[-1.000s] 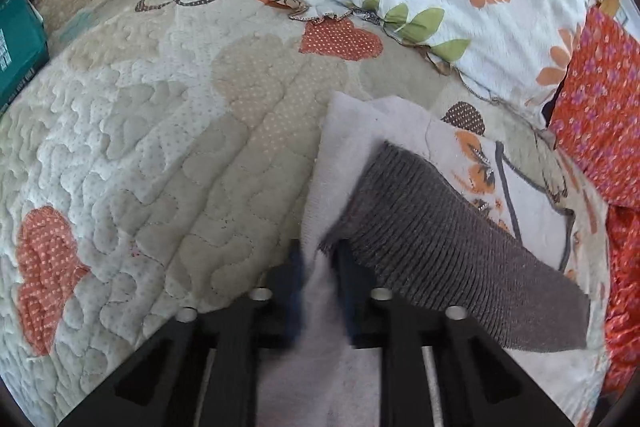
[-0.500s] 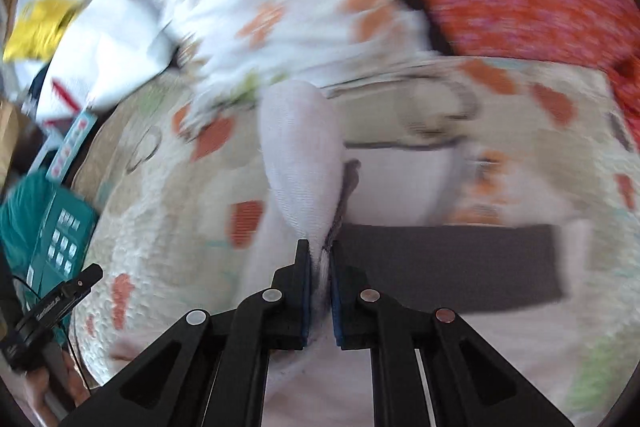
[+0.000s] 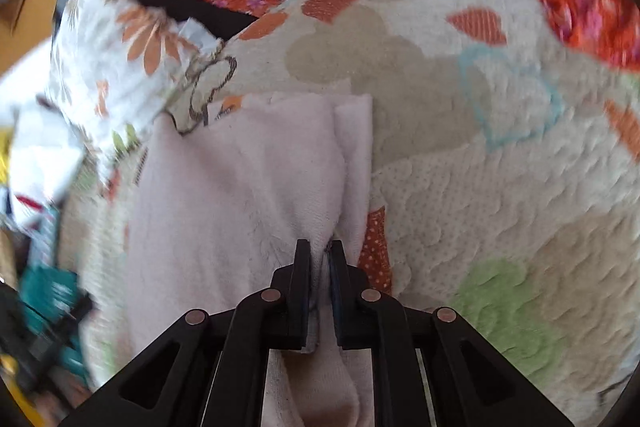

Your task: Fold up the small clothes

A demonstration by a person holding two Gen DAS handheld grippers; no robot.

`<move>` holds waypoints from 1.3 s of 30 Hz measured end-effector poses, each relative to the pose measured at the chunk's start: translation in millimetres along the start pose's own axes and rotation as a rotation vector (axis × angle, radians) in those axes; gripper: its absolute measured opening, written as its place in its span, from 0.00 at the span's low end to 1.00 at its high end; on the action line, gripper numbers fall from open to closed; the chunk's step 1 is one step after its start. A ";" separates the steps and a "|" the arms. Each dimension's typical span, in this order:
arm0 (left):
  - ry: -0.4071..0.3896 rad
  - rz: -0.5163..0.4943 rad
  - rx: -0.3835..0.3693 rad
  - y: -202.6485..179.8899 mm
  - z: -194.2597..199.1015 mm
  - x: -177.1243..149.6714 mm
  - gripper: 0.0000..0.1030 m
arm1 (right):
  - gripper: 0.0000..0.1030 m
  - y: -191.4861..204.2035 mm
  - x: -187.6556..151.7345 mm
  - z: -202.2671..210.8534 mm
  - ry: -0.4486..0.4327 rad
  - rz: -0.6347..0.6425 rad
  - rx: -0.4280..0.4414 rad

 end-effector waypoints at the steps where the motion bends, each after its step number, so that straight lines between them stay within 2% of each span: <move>1: 0.019 -0.026 -0.001 -10.3 -6.8 -5.4 0.68 | 0.10 4.3 -0.2 0.6 -0.005 0.015 0.000; 6: 0.059 -0.093 0.007 -31.2 -30.6 -18.7 0.68 | 0.15 18.9 4.8 -1.0 -0.026 0.089 -0.010; 7: 0.058 -0.101 0.012 -32.4 -32.6 -19.9 0.68 | 0.27 18.4 8.6 -2.7 -0.032 0.089 -0.010; 9: 0.062 -0.120 0.033 -35.7 -39.3 -22.7 0.68 | 0.37 14.8 19.7 -9.1 -0.048 0.070 -0.015; 10: 0.066 -0.123 0.038 -36.4 -40.9 -25.4 0.69 | 0.31 14.2 24.9 -16.4 -0.027 0.067 -0.020; 11: 0.073 -0.122 0.041 -36.7 -43.8 -27.8 0.69 | 0.20 16.5 29.1 -22.9 0.002 0.077 -0.016; 12: 0.084 -0.117 0.039 -36.7 -47.4 -30.3 0.69 | 0.08 21.9 35.5 -22.3 -0.007 0.095 -0.024; 13: 0.097 -0.107 0.034 -35.6 -50.4 -32.2 0.69 | 0.08 28.0 39.7 -16.1 -0.037 0.114 -0.022; 16: 0.122 -0.066 0.013 -29.6 -55.7 -38.2 0.72 | 0.07 60.3 53.2 22.3 -0.174 0.199 0.088; 17: 0.124 -0.056 0.007 -27.8 -57.3 -39.7 0.75 | 0.06 60.4 56.8 29.4 -0.205 0.207 0.074; 19: 0.125 -0.046 -0.006 -26.1 -59.7 -40.9 0.78 | 0.07 42.1 60.5 16.6 -0.185 0.181 -0.027; 22: 0.126 -0.064 0.003 -28.0 -61.6 -42.0 0.80 | 0.10 3.0 54.6 -20.0 -0.070 0.095 -0.158; 24: 0.126 -0.079 0.015 -29.6 -61.1 -42.9 0.81 | 0.10 -11.7 52.3 -25.5 -0.049 0.044 -0.180; 26: 0.135 -0.075 0.011 -29.2 -60.8 -42.6 0.81 | 0.10 -10.8 56.3 -11.2 -0.103 0.022 -0.163; 28: 0.151 -0.061 -0.001 -27.4 -59.0 -42.0 0.81 | 0.10 2.7 61.4 10.9 -0.203 0.026 -0.128; 29: 0.157 -0.051 -0.008 -26.5 -57.5 -41.2 0.81 | 0.12 19.6 62.0 21.7 -0.238 0.045 -0.056; 30: 0.161 -0.034 -0.027 -25.4 -52.4 -40.0 0.81 | 0.12 30.9 60.4 23.9 -0.236 0.060 0.001; 31: 0.159 -0.026 -0.041 -25.2 -48.7 -39.5 0.80 | 0.12 54.6 57.5 19.7 -0.188 0.099 0.120; 32: 0.150 -0.020 -0.063 -25.0 -41.9 -37.4 0.80 | 0.12 68.5 53.9 13.2 -0.146 0.126 0.182; 35: 0.118 -0.030 -0.068 -23.0 -28.6 -31.9 0.80 | 0.12 127.4 36.7 -33.5 0.070 0.214 0.380; 37: 0.110 -0.039 -0.048 -19.7 -25.9 -30.7 0.80 | 0.12 151.4 32.3 -63.6 0.164 0.236 0.436; 39: 0.116 -0.038 -0.037 -15.4 -26.4 -30.6 0.80 | 0.12 165.3 33.5 -106.9 0.233 0.234 0.407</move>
Point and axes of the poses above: each gripper's, at about its wrist camera, not at the fingertips, and z roughly against the way its jaws point, y to its left, x to its top, the point moved 7 cm from there along -z, roughly the way its jaws point, and after that the axes turned 5 degrees about y, right-handed, at the moved point
